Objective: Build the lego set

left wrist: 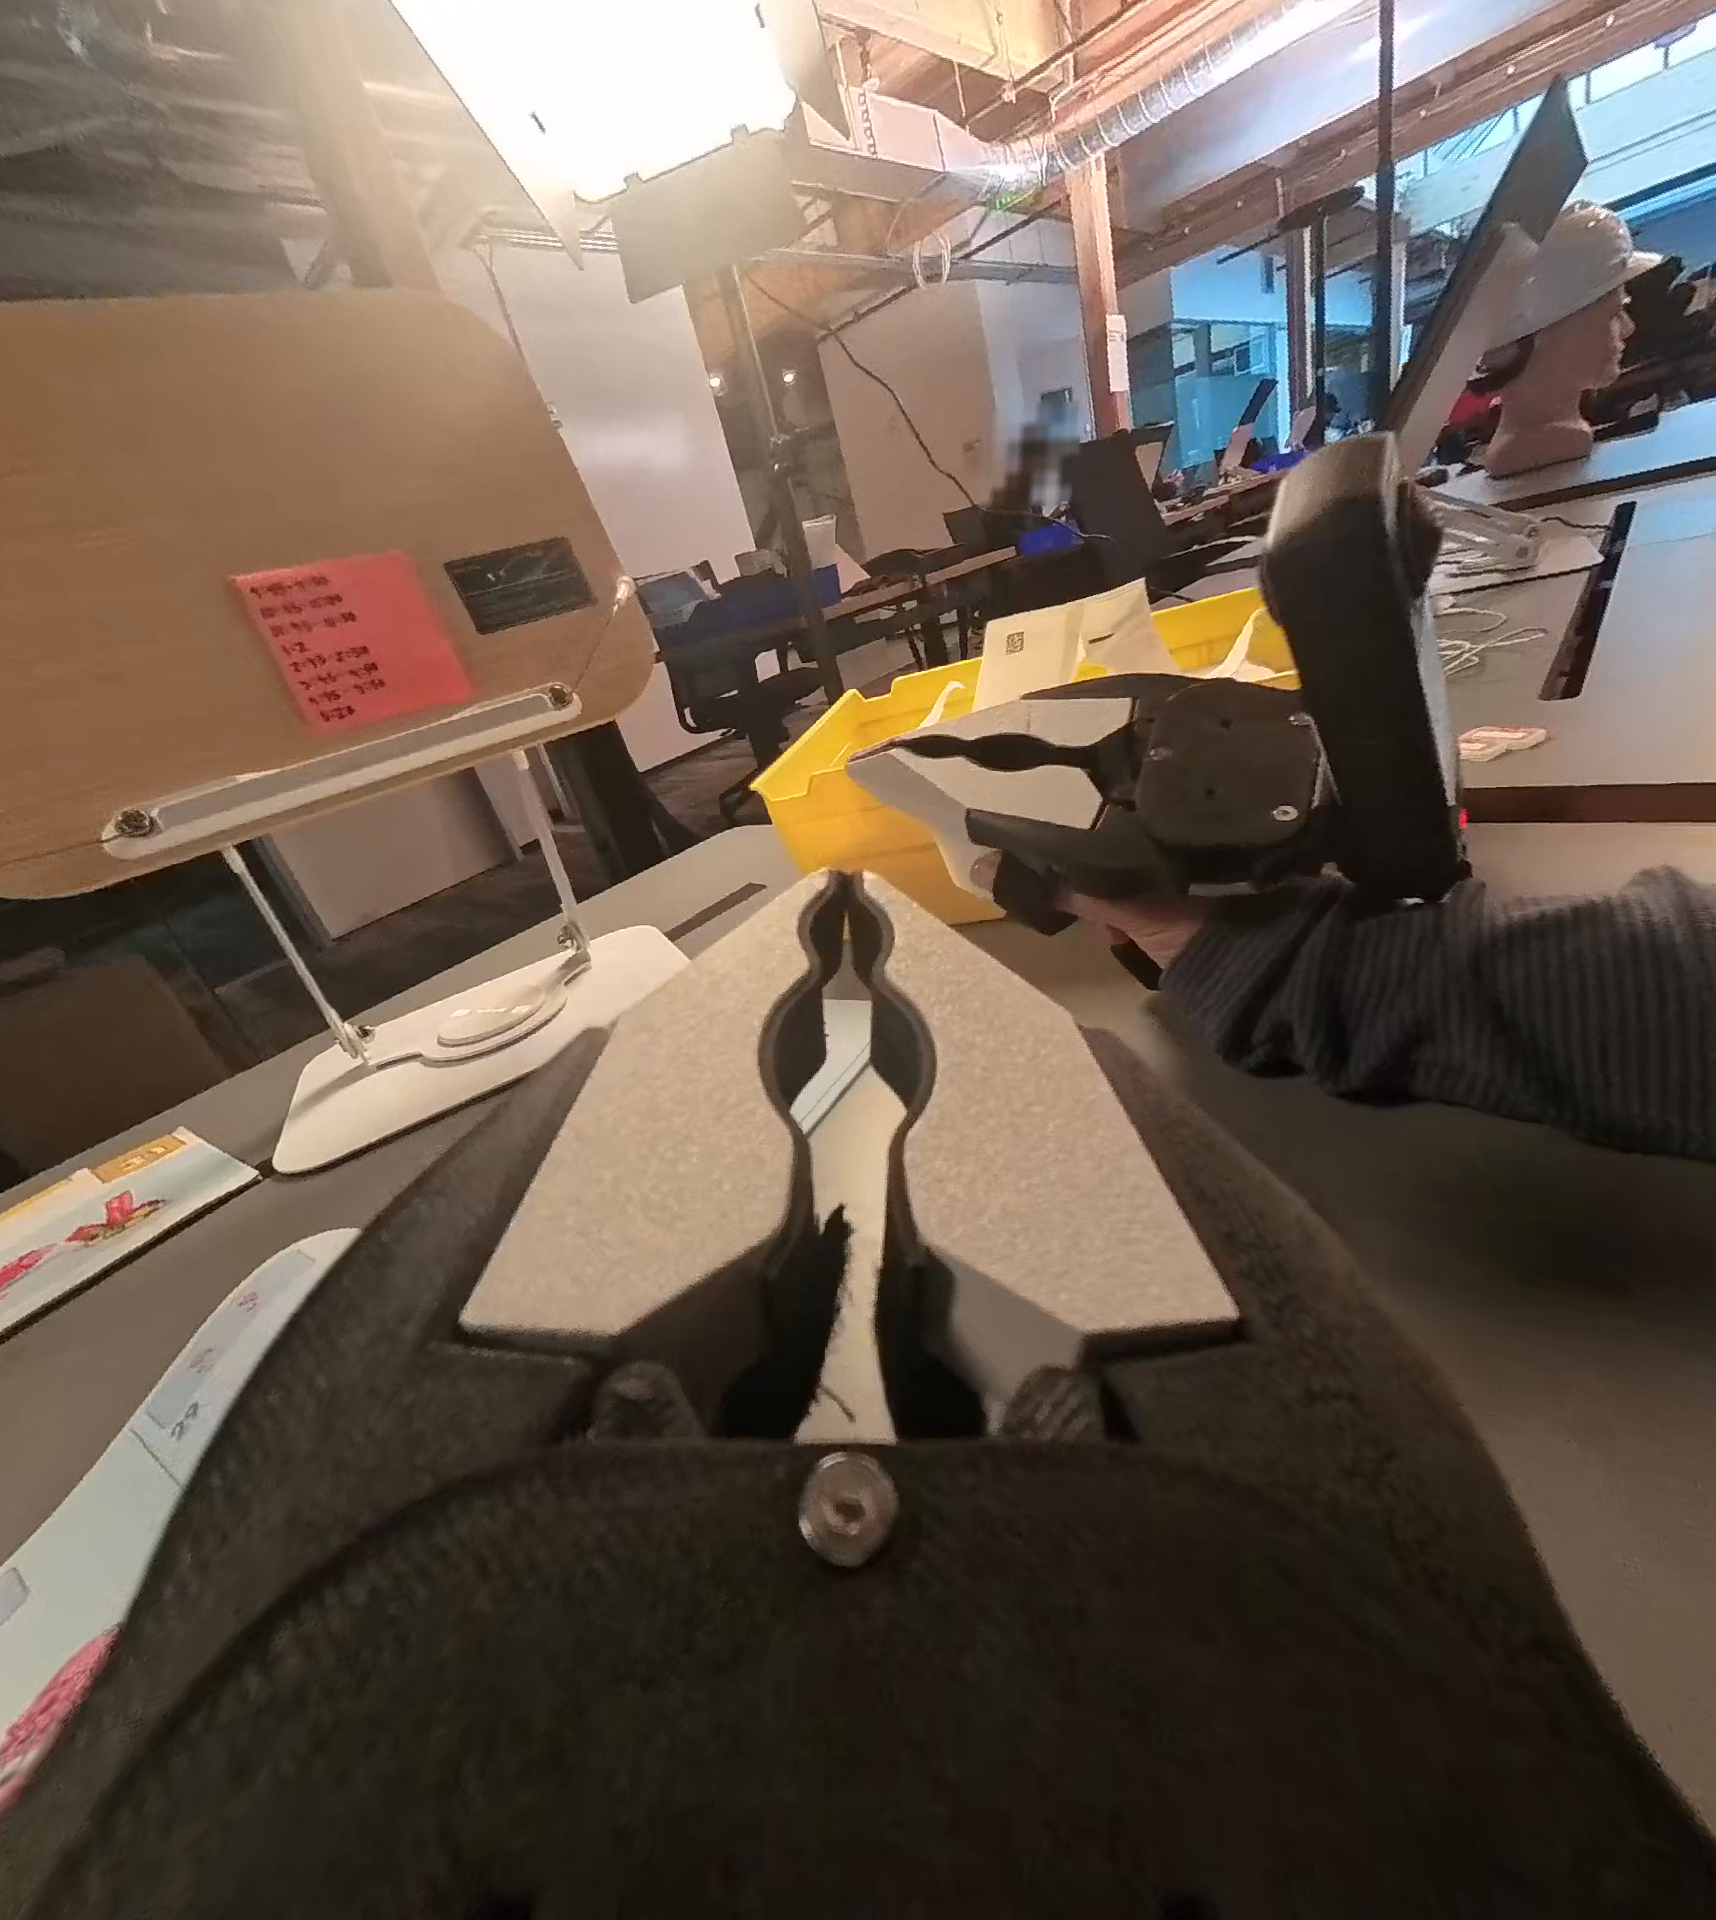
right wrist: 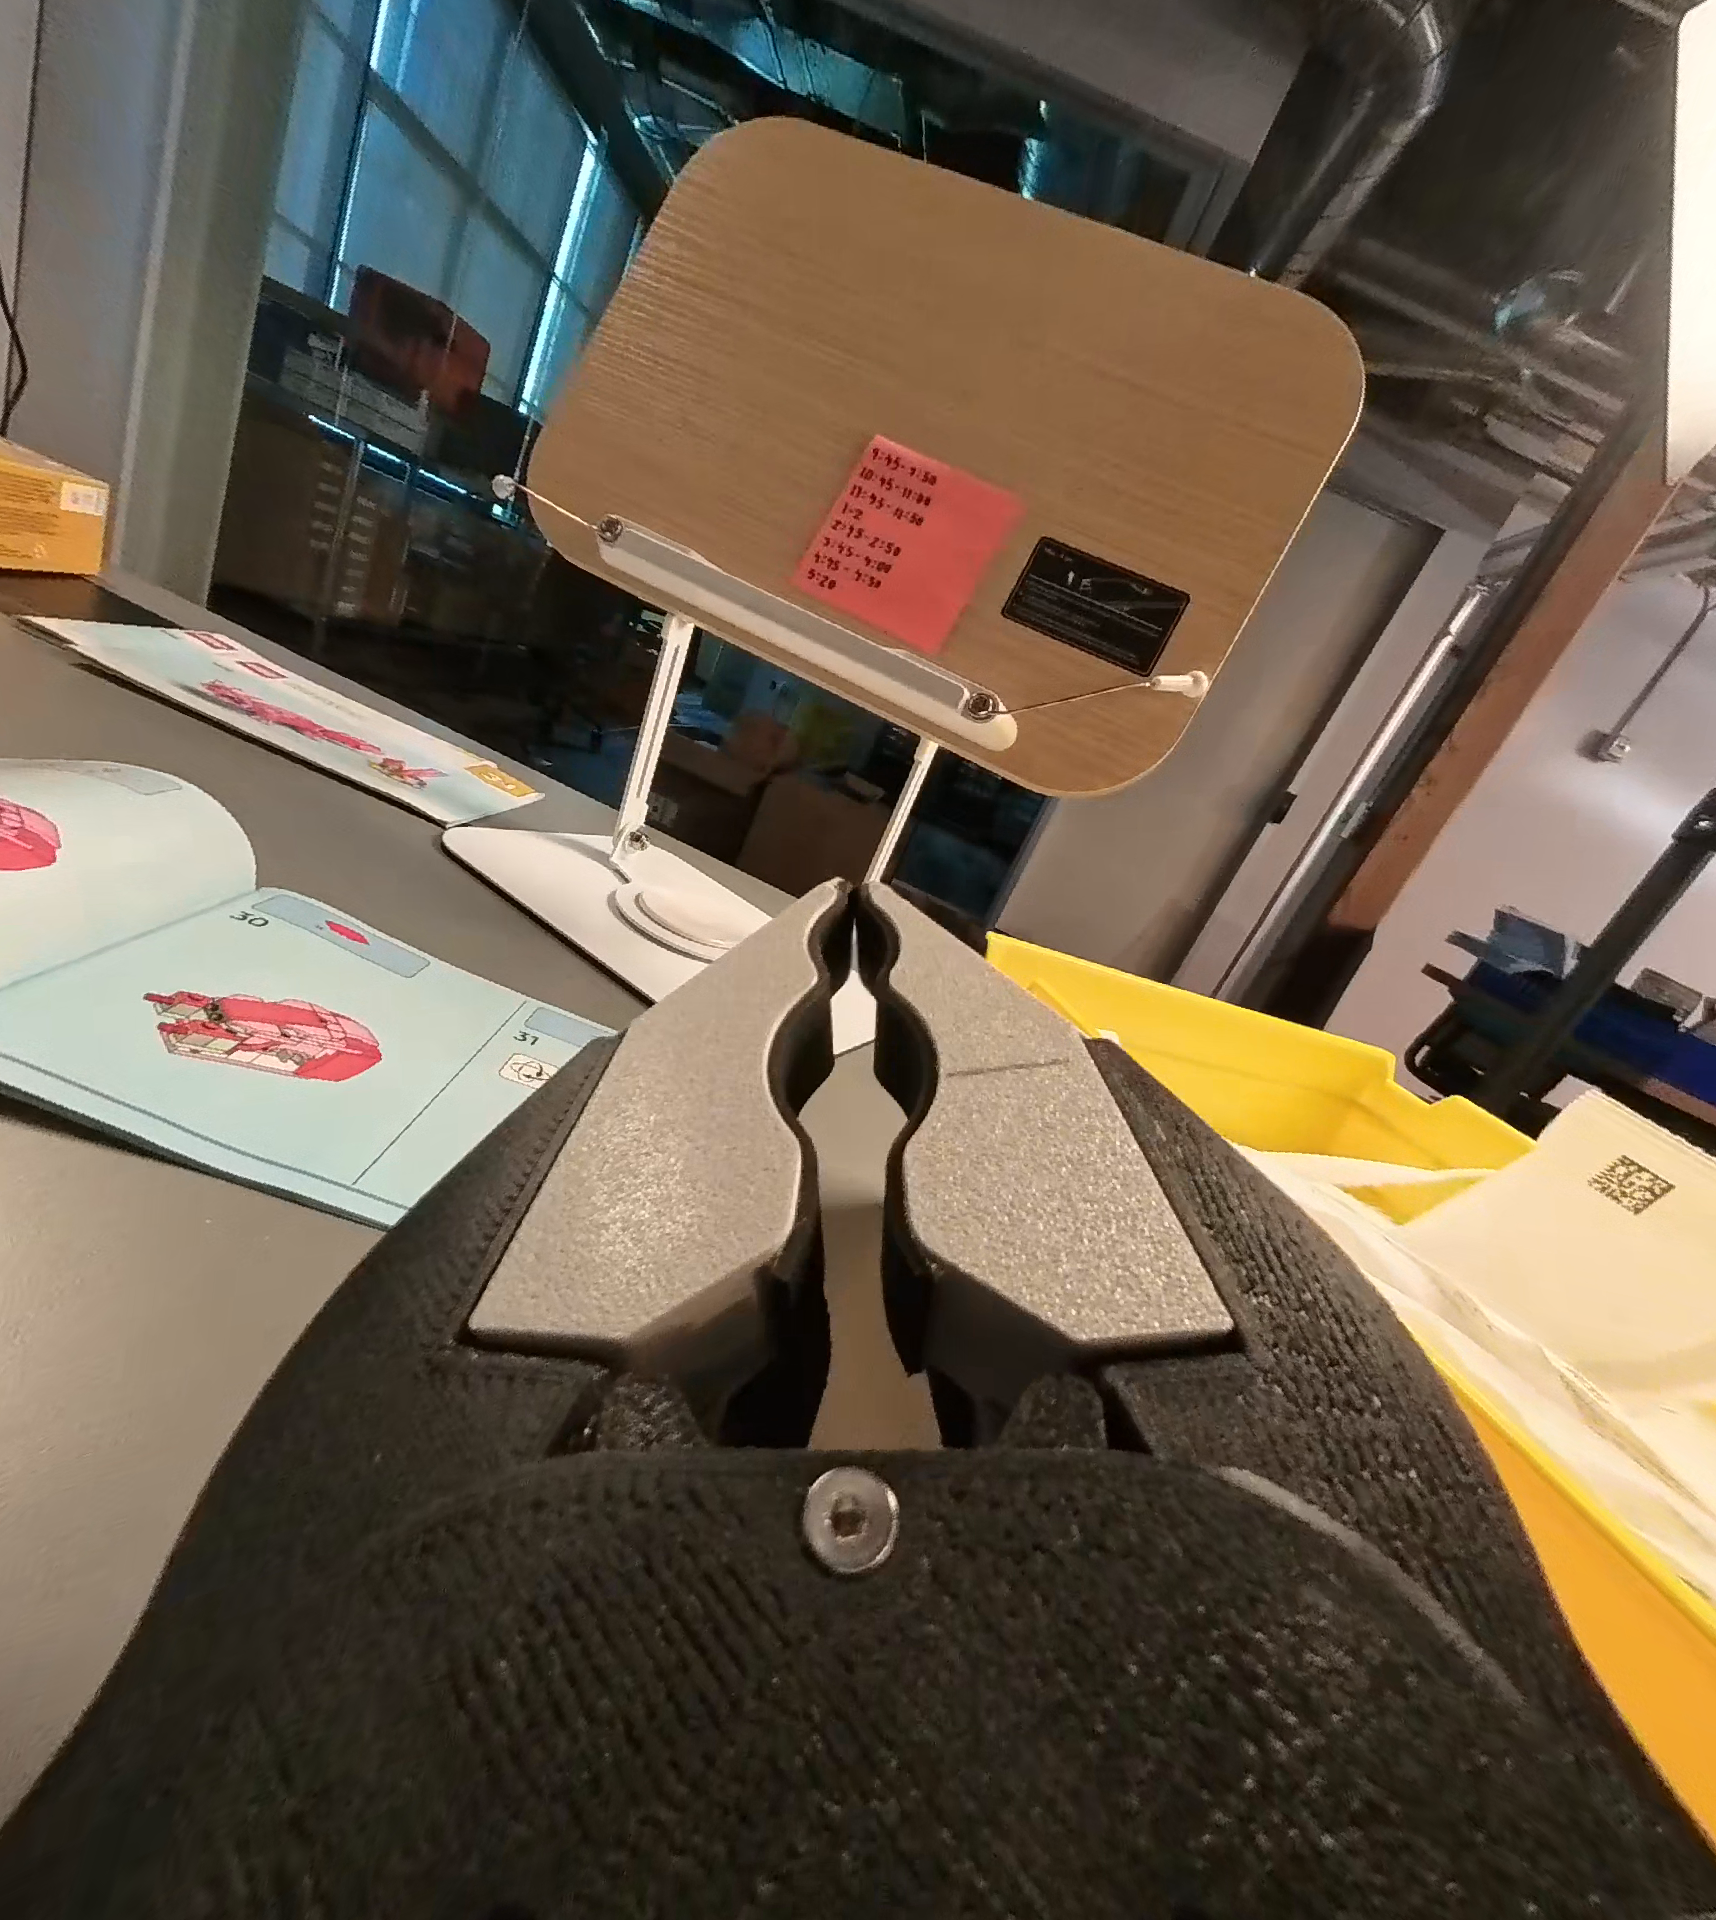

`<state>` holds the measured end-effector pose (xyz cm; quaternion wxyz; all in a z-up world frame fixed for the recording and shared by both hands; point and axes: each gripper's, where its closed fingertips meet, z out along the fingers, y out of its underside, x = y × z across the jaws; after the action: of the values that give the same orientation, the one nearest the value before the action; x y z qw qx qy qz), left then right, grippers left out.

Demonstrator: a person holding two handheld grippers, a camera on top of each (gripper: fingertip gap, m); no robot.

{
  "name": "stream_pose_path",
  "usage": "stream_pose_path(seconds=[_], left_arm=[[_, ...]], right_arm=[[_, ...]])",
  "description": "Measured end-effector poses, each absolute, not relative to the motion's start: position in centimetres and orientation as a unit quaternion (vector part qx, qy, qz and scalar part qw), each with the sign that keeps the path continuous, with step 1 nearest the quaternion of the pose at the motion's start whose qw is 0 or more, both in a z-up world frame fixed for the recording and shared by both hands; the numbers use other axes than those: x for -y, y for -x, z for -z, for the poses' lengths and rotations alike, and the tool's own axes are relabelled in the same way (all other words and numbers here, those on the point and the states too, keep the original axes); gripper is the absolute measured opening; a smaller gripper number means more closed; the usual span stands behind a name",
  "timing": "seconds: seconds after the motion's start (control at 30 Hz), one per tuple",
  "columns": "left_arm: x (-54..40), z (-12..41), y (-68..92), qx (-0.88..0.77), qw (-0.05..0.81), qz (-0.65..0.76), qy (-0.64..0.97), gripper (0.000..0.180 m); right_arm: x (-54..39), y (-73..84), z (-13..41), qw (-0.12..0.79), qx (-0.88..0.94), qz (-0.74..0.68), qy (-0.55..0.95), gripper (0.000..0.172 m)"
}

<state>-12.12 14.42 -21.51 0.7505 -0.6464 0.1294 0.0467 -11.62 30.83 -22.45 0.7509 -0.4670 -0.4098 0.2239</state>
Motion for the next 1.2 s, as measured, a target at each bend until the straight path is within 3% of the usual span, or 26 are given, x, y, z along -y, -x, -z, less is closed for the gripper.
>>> stream_pose_path(seconds=[0.77, 1.2], left_arm=[[-14.1, 20.8, 13.8, -0.066, 0.765, 0.013, 0.641, 0.0], [-12.6, 18.0, 13.3, -0.098, 0.787, -0.046, 0.608, 0.0]], right_arm=[[-29.9, 12.2, 22.9, 0.738, 0.439, -0.234, 0.455, 0.0], [-30.8, 12.1, 23.2, 0.746, 0.441, -0.187, 0.462, 0.0]])
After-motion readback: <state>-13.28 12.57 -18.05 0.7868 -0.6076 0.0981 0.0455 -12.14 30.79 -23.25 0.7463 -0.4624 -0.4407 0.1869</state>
